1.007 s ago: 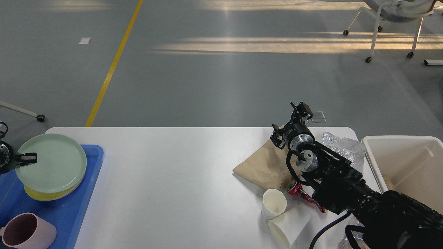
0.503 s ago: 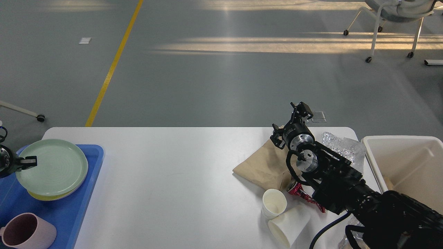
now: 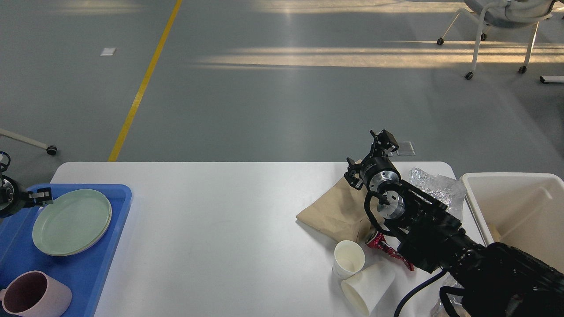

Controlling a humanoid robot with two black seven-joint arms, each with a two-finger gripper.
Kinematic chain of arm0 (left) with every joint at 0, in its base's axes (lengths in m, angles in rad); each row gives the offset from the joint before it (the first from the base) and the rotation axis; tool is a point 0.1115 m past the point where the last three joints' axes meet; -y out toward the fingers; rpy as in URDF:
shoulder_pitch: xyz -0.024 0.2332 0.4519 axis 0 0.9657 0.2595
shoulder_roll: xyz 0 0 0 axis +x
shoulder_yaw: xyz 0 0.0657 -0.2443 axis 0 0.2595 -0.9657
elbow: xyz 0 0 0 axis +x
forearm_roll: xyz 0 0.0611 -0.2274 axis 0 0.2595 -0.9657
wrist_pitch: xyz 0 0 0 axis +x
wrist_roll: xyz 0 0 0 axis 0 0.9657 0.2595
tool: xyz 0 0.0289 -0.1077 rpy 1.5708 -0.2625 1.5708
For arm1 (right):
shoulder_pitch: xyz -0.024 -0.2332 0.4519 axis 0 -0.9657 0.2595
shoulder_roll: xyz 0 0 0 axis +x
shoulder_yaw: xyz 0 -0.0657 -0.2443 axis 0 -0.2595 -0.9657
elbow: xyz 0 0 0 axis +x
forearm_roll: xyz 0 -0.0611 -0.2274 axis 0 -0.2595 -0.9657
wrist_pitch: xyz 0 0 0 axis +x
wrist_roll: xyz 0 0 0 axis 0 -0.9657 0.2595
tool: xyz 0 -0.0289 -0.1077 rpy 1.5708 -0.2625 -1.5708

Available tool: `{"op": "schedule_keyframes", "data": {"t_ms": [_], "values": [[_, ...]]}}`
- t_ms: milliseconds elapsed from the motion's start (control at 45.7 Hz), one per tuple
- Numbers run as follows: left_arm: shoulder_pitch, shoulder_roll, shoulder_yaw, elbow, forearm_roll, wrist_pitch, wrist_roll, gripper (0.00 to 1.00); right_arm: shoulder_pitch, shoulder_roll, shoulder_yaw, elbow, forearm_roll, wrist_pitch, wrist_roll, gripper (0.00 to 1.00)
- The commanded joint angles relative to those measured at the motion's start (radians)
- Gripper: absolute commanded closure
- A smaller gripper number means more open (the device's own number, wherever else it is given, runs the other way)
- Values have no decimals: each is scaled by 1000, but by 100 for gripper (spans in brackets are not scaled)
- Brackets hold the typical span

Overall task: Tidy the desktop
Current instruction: 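Lower the green plate onto the yellow plate and open the left gripper, then raise the left gripper up and away from the tray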

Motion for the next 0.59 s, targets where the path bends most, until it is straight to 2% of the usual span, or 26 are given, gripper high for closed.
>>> {"op": "schedule_keyframes", "data": {"t_ms": [0,109,306,416,438,569], "values": [[-65,5,-1,-22,-7,-65,-2,23,0,0,0,0,0,0,0,0],[-159,5,9,-49,-8,-204,-2,22,0,0,0,0,0,0,0,0],[-390,-1,15,-118,-10,-554,-1,23,0,0,0,0,0,0,0,0],[-528,-7,16,-150,-10,-715,-4,23,0,0,0,0,0,1,0,0],[-554,-10,15,-157,-11,-737,-5,23,0,0,0,0,0,1,0,0],[-711,-39,13,-192,-44,-737,-10,23,0,0,0,0,0,1,0,0]]}}
